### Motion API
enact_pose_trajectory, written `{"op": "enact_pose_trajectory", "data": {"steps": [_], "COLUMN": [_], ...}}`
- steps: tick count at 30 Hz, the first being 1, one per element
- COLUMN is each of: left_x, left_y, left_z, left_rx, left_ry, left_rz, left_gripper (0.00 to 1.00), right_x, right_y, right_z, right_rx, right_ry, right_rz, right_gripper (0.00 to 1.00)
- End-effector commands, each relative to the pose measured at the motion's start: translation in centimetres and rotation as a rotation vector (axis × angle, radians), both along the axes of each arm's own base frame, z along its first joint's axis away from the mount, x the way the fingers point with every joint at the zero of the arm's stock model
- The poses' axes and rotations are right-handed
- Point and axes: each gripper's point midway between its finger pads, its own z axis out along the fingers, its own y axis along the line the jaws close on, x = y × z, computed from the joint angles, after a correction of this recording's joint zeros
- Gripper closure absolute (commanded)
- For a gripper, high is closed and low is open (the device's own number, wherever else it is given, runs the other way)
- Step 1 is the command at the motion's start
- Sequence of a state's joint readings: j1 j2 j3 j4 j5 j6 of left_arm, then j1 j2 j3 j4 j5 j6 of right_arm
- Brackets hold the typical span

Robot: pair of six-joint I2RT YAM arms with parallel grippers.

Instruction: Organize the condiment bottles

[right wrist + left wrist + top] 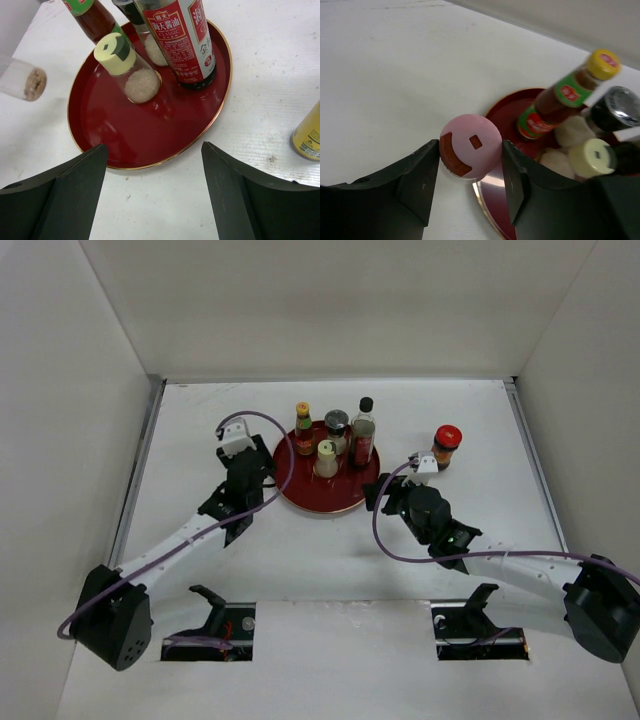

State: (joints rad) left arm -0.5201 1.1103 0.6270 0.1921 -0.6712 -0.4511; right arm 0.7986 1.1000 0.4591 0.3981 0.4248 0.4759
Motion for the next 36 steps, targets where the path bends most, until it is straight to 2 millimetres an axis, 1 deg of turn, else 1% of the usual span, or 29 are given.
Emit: {"op": "enact_pose_trajectory", "data": {"steps": [1,4,6,9,11,14,16,19,21,24,26,28,31,32,33,34,35,36], "left_x": [1.7,3.2,4.1,5.3,5.9,6.1,6.2,6.0,5.7,5.2,4.7,4.3,2.8,2.1,1.4,0.7,-0.2,-0.9], "left_y": [-4.3,-6.6,-7.6,-8.6,-8.9,-9.1,-9.1,-8.8,-8.7,-8.5,-8.2,-8.0,-7.4,-7.1,-6.6,-6.2,-6.0,-5.8], "left_z": [3.9,3.7,3.2,1.9,0.7,-1.0,-2.1,-3.3,-3.7,-3.4,-3.0,-2.4,-0.1,0.7,1.3,1.8,2.0,2.0], "left_rx": [-0.050,-0.049,-0.047,-0.037,-0.012,0.005,0.016,0.028,0.026,0.022,0.016,0.006,-0.029,-0.045,-0.061,-0.083,-0.105,-0.125], "left_ry": [-0.091,-0.090,-0.089,-0.081,-0.057,-0.034,-0.019,-0.002,-0.003,-0.012,-0.022,-0.034,-0.090,-0.112,-0.132,-0.153,-0.167,-0.179], "left_rz": [-0.084,-0.128,-0.143,-0.152,-0.157,-0.157,-0.151,-0.145,-0.143,-0.147,-0.148,-0.149,-0.157,-0.159,-0.160,-0.161,-0.168,-0.174], "left_gripper": [0.65,0.65,0.65,0.65,0.64,0.64,0.62,0.55,0.46,0.28,0.21,0.15,0.11,0.11,0.11,0.11,0.11,0.11], "right_x": [0.6,0.6,0.5,0.5,0.5,0.5,0.6,0.9,0.9,1.1,1.0,1.0,1.2,1.5,1.9,2.1,2.2,2.3], "right_y": [0.8,0.7,0.6,0.5,0.3,0.3,0.1,-0.6,-1.1,-1.9,-2.1,-2.8,-4.9,-5.9,-6.9,-8.0,-8.6,-9.3], "right_z": [2.7,2.8,2.9,2.8,3.0,3.0,3.1,3.4,3.5,3.7,4.2,5.0,5.1,4.8,4.7,4.8,5.0,5.6], "right_rx": [0.061,0.066,0.065,0.063,0.067,0.063,0.065,0.071,0.073,0.068,0.068,0.057,0.014,-0.010,-0.038,-0.059,-0.062,-0.064], "right_ry": [-0.059,-0.060,-0.064,-0.063,-0.067,-0.067,-0.071,-0.080,-0.087,-0.091,-0.095,-0.094,-0.083,-0.073,-0.063,-0.052,-0.049,-0.054], "right_rz": [0.006,0.004,0.001,-0.003,-0.006,-0.009,-0.015,-0.044,-0.064,-0.097,-0.102,-0.135,-0.234,-0.275,-0.316,-0.353,-0.376,-0.406], "right_gripper": [0.18,0.18,0.18,0.18,0.18,0.18,0.15,0.10,0.09,0.06,0.06,0.04,0.04,0.06,0.10,0.12,0.12,0.12]}}
